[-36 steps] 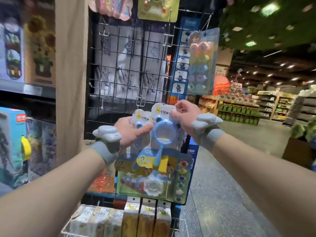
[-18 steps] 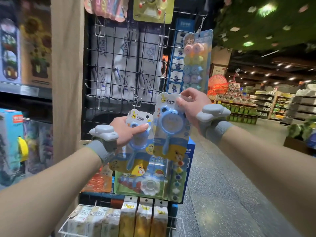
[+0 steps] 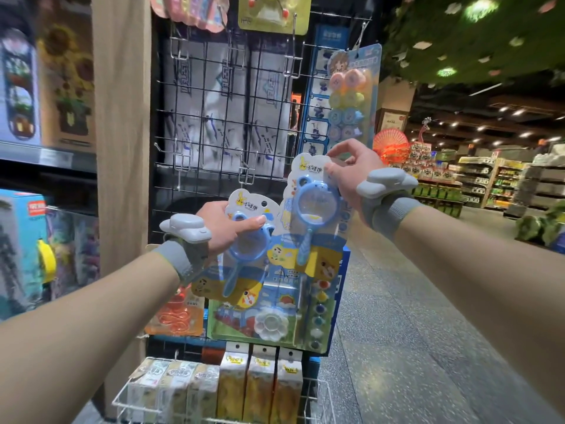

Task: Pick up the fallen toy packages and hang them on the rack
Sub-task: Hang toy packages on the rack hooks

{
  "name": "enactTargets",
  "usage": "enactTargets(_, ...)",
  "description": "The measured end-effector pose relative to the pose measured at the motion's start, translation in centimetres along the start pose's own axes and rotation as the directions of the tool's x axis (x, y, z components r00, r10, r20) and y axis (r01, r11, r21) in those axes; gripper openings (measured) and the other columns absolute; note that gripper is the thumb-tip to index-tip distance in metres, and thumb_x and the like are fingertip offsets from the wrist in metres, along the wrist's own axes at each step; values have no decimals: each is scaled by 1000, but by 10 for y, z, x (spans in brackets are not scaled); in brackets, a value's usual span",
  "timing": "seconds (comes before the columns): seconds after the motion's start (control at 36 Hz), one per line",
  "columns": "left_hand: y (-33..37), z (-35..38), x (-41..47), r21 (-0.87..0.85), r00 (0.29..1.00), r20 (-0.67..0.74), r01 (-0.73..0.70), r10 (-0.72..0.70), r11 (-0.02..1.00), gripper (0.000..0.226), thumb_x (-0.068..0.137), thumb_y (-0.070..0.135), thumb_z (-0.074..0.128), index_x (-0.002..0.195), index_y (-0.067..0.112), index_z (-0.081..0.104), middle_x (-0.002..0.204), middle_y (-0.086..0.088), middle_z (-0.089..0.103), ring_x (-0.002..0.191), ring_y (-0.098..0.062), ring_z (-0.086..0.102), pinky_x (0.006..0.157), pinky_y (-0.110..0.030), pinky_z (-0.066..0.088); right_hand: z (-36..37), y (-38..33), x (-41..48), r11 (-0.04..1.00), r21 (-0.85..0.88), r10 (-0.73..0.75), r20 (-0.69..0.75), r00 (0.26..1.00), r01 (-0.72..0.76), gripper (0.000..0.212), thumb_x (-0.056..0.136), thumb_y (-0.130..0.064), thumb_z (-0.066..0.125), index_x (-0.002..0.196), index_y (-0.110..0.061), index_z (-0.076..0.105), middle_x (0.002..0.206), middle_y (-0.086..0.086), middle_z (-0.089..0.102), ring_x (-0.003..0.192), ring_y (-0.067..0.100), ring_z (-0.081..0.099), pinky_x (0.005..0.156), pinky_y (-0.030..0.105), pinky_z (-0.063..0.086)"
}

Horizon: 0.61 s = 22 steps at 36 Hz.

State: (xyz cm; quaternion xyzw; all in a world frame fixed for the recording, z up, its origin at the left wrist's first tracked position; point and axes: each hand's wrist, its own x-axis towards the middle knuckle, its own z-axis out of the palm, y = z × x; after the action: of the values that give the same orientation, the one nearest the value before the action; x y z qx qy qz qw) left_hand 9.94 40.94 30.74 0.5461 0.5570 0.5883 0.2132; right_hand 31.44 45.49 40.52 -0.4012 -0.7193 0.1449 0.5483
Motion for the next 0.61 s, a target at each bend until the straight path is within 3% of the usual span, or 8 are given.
enactTargets(0.11, -4, -3, 0, 4, 1000, 6, -1, 1, 1000, 21, 73, 34, 85, 84, 21, 73, 77, 7, 75, 72, -8, 71, 62, -17, 55, 3, 2, 2, 999, 30, -20, 6, 1000, 20, 13, 95, -12, 58, 105, -18, 62, 78, -11, 51, 70, 7, 49, 59, 23, 43)
enactTargets(0.22, -10, -6, 1, 31, 1000, -3, 18, -18, 999, 33, 69, 39, 87, 89, 16, 74, 85, -1, 76, 84, -20, 73, 80, -36, 60, 6, 6, 3, 999, 29, -16, 15, 1000, 16, 11, 93, -13, 59, 100, -21, 63, 75, -10, 50, 66, 9, 49, 54, 23, 38)
enactTargets(0.33, -15, -10, 3, 56, 1000, 3, 25, -25, 998, 45, 62, 50, 88, 87, 15, 74, 87, -5, 76, 87, -26, 73, 85, -48, 58, 9, 7, 5, 1000, -5, -8, 45, 999, 8, 10, 94, -17, 59, 96, -25, 64, 76, -7, 55, 70, 15, 54, 60, 26, 42)
enactTargets(0.5, -16, -10, 3, 56, 1000, -5, 31, -31, 998, 39, 65, 45, 88, 85, 16, 74, 85, -3, 76, 87, -25, 73, 86, -48, 58, 9, 10, 3, 999, 25, -24, 39, 999, 23, 12, 98, -14, 55, 101, -17, 66, 70, -10, 51, 62, 9, 48, 54, 23, 38)
enactTargets(0.61, -19, -10, 2, 79, 999, -10, 35, -35, 996, 41, 64, 48, 87, 86, 15, 73, 86, -3, 76, 87, -24, 72, 86, -48, 58, 9, 16, 4, 1000, 29, -8, 21, 1000, 8, 15, 98, -11, 53, 98, -19, 66, 83, -7, 59, 76, 14, 54, 66, 31, 48)
